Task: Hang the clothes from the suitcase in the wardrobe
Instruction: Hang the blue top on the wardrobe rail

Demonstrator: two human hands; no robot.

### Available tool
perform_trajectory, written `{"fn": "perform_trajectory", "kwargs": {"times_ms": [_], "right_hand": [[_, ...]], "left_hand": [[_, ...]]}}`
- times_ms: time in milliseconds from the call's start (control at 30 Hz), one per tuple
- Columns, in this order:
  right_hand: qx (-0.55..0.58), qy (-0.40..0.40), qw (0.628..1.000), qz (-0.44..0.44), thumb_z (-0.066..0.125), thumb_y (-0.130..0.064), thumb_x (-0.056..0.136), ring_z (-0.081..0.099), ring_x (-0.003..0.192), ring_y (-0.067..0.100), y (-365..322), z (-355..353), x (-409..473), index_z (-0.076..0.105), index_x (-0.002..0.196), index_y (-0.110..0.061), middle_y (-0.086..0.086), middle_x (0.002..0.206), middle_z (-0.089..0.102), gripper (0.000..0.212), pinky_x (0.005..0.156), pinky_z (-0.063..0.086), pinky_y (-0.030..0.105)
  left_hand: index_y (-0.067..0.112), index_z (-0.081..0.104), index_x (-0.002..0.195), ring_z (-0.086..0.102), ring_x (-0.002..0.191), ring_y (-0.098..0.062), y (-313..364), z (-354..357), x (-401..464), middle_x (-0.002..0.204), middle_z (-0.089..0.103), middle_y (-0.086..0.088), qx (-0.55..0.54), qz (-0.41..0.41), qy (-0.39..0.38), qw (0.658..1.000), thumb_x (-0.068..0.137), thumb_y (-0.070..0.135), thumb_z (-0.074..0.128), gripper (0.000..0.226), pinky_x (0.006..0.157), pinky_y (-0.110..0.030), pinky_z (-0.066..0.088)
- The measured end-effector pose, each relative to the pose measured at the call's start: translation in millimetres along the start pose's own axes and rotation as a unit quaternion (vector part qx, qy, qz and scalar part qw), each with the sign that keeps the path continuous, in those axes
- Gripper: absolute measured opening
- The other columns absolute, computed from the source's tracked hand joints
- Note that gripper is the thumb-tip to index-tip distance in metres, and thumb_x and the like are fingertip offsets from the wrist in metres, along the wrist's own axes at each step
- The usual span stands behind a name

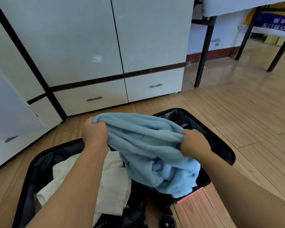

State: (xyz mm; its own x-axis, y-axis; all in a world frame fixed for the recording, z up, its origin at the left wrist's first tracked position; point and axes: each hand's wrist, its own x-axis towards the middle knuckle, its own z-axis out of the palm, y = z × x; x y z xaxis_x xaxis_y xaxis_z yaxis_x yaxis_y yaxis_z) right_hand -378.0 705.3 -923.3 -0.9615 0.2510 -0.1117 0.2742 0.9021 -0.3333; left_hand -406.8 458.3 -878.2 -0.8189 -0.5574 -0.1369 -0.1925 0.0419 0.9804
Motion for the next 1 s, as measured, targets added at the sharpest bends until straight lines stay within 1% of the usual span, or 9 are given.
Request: {"fn": "perform_trajectory", "kwargs": {"times_ms": [100,200,400,500,567,633,733,867,1000], "right_hand": [[0.316,0.071,0.943,0.082,0.050,-0.003,0.083,0.058,0.090,0.028,-8.3,-37.5,9.7,0.065,0.100,-0.009,0.011,0.098,0.065,0.023,0.074,0.044,0.031],[0.628,-0.040,0.757,0.176,0.058,-0.015,0.088,0.062,0.080,0.020,-28.3,-66.9,7.4,0.065,0.086,-0.009,0.008,0.087,0.068,0.010,0.072,0.052,0.031],[0.741,-0.154,0.639,0.140,0.049,-0.032,0.094,0.064,0.092,0.031,-31.0,-83.4,-0.8,0.064,0.111,-0.005,0.017,0.097,0.068,0.035,0.081,0.053,0.042],[0.781,-0.157,0.593,0.114,0.051,-0.035,0.092,0.064,0.092,0.028,-33.7,-87.3,-2.5,0.062,0.121,-0.007,0.014,0.098,0.068,0.042,0.083,0.053,0.041],[0.802,-0.153,0.573,0.067,0.062,-0.036,0.086,0.066,0.087,0.025,-34.8,-92.5,-4.0,0.066,0.111,-0.007,0.012,0.092,0.070,0.038,0.084,0.055,0.040],[0.735,-0.144,0.662,0.006,0.070,-0.026,0.078,0.067,0.081,0.023,-39.2,-98.5,-6.6,0.069,0.094,-0.008,0.009,0.082,0.071,0.024,0.081,0.056,0.038],[0.357,-0.017,0.931,-0.069,0.067,-0.003,0.074,0.063,0.083,0.025,-52.5,-101.1,-4.6,0.065,0.100,-0.009,0.010,0.087,0.068,0.026,0.070,0.053,0.034],[0.370,0.016,0.923,-0.104,0.055,0.004,0.077,0.061,0.079,0.022,-90.8,-135.7,-5.4,0.068,0.100,-0.006,0.014,0.089,0.068,0.028,0.069,0.051,0.031],[0.433,0.044,0.888,-0.150,0.057,0.005,0.074,0.065,0.078,0.014,-121.0,-207.3,-2.7,0.073,0.094,-0.014,0.005,0.088,0.071,0.033,0.071,0.056,0.025]], "left_hand": [[0.019,0.053,0.123,0.055,0.099,-0.022,-1.0,1.3,6.0,0.122,0.057,-0.007,0.031,0.012,-0.009,0.999,0.089,0.003,0.045,0.038,0.077,-0.036,0.048],[0.026,0.026,0.150,0.047,0.123,-0.023,-0.1,11.1,-1.4,0.145,0.040,-0.001,0.097,0.025,-0.163,0.982,0.086,0.012,0.064,0.076,0.099,-0.040,0.045],[0.055,0.015,0.145,0.012,0.146,-0.012,8.6,16.3,-29.6,0.158,0.010,0.020,0.196,0.174,-0.427,0.865,0.056,0.056,0.085,0.113,0.118,-0.048,0.021],[0.040,0.046,0.137,0.016,0.145,-0.012,3.0,26.2,-43.2,0.151,0.036,0.012,0.380,0.303,-0.446,0.752,0.064,0.051,0.082,0.083,0.120,-0.043,0.012],[0.022,0.067,0.111,0.052,0.119,-0.019,-1.7,33.2,-46.7,0.117,0.065,0.003,0.392,0.326,-0.371,0.776,0.083,0.039,0.070,0.034,0.098,-0.028,0.040],[0.023,0.068,0.097,0.062,0.090,-0.009,5.3,32.8,-47.2,0.093,0.068,0.010,0.279,0.272,-0.325,0.862,0.094,0.031,0.057,0.015,0.071,-0.016,0.045],[0.032,0.068,0.091,0.061,0.078,0.008,31.3,26.7,-46.0,0.086,0.067,0.021,0.146,0.225,-0.373,0.888,0.097,0.019,0.051,0.022,0.067,-0.007,0.047],[0.034,0.066,0.099,0.065,0.092,-0.003,66.9,24.3,-54.8,0.097,0.070,0.011,0.253,0.156,-0.538,0.789,0.089,0.033,0.066,0.010,0.084,-0.018,0.052],[0.032,0.050,0.131,0.055,0.115,-0.009,97.5,9.2,-30.5,0.127,0.058,0.013,0.478,0.142,-0.529,0.687,0.076,0.053,0.073,0.063,0.100,-0.028,0.044]]}}
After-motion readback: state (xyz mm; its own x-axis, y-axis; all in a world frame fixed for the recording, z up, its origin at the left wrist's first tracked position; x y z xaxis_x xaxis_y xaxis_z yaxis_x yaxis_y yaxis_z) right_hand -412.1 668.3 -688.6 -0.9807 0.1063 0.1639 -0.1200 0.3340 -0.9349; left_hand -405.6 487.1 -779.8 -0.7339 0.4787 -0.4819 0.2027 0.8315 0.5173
